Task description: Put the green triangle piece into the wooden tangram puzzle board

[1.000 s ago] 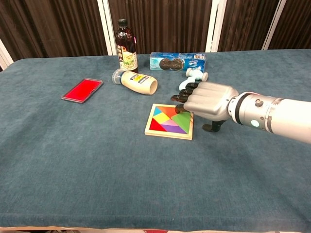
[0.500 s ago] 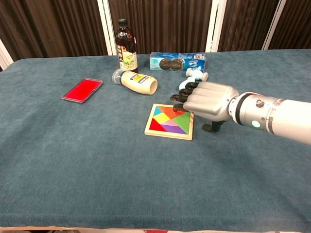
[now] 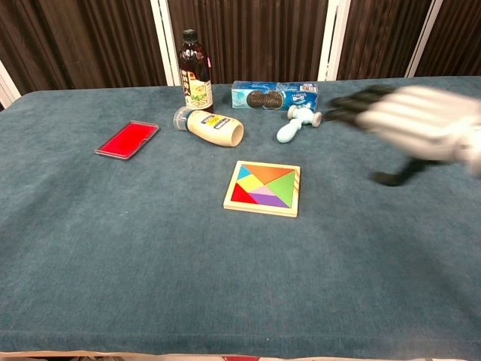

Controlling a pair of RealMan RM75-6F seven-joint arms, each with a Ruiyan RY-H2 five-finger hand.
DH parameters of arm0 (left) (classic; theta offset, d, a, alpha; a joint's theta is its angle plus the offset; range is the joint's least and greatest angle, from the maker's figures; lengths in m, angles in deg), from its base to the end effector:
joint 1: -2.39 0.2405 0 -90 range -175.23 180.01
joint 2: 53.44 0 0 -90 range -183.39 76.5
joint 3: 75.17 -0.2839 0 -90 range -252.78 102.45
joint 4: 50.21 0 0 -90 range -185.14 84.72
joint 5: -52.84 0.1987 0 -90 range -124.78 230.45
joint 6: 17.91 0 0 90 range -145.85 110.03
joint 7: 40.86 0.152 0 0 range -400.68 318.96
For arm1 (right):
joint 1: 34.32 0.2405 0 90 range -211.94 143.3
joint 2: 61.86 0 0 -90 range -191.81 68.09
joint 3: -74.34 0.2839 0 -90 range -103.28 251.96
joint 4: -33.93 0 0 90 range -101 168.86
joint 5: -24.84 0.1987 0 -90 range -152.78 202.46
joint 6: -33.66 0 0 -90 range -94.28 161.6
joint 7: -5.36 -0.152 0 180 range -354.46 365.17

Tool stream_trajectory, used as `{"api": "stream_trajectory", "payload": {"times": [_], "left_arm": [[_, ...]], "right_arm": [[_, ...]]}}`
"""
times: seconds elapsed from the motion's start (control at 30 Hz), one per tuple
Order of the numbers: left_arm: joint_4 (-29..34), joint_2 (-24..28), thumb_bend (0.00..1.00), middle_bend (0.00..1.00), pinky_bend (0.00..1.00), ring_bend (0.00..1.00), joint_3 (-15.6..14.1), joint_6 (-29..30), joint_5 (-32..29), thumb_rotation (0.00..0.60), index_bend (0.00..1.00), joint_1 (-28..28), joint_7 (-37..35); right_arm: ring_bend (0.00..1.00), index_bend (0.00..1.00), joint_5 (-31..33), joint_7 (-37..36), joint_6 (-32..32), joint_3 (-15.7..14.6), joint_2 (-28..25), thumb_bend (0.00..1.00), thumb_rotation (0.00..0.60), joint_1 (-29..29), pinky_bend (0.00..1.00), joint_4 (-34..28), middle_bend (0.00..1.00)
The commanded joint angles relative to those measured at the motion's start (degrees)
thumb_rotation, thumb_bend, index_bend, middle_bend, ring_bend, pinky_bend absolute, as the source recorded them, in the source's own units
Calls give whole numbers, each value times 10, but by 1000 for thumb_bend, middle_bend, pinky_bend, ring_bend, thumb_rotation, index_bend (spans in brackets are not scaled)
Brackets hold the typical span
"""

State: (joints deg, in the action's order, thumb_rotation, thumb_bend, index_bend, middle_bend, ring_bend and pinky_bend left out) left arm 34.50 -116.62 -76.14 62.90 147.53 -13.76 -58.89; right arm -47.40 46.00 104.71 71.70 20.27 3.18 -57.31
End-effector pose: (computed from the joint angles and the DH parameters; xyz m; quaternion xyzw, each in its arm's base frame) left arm -0.3078 0.2409 0.1710 -0.6665 -0.3902 -0.4499 0.4484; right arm -0.2048 -0.3151 0.0320 0.7965 -0.1748 0.2845 0.5041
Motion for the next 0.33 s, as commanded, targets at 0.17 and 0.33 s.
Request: {"api": "stream_trajectory", "payload": {"times": [0.17, 0.33], "left_arm": [[0, -12, 462, 0, 34, 0, 3, 7, -1, 600, 0, 4, 31], [4, -19, 463, 0, 34, 0, 2, 9, 3, 600, 0, 6, 59]], "right_arm": [[0, 0, -50, -171, 203, -74, -111, 343, 600, -208, 0, -59, 0], [0, 0, -62, -187, 223, -47, -115, 340, 600, -227, 0, -58, 0]]}}
